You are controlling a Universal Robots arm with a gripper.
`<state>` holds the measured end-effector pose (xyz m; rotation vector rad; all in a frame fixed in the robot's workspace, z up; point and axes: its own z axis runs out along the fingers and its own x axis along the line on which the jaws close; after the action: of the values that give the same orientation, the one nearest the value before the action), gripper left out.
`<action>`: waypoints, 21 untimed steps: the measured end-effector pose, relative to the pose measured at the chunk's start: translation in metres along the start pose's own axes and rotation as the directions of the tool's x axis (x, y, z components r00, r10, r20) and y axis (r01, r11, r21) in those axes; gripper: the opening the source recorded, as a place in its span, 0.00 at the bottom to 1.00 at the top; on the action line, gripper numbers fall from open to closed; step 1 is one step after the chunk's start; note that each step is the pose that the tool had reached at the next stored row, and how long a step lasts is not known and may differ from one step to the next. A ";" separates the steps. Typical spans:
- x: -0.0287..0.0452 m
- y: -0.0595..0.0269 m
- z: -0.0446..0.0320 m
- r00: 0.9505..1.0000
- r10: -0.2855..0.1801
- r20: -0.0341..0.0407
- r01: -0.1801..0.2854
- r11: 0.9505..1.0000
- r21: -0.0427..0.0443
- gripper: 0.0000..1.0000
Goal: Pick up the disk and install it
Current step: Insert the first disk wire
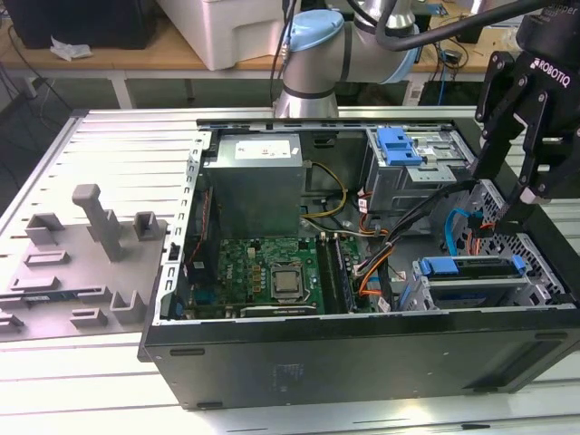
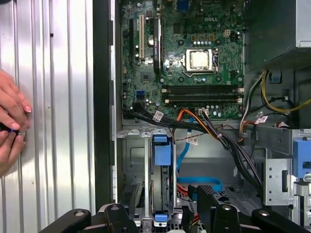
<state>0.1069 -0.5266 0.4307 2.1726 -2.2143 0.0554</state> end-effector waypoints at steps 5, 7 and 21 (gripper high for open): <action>-0.0025 -0.0062 0.0012 1.000 0.000 0.000 0.000 1.000 0.000 0.62; -0.0033 -0.0080 0.0016 1.000 0.000 0.000 0.000 1.000 0.000 0.62; -0.0111 -0.0257 0.0034 1.000 0.000 0.000 0.000 1.000 0.000 0.62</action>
<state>0.1329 -0.5161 0.4266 2.1721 -2.2147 0.0555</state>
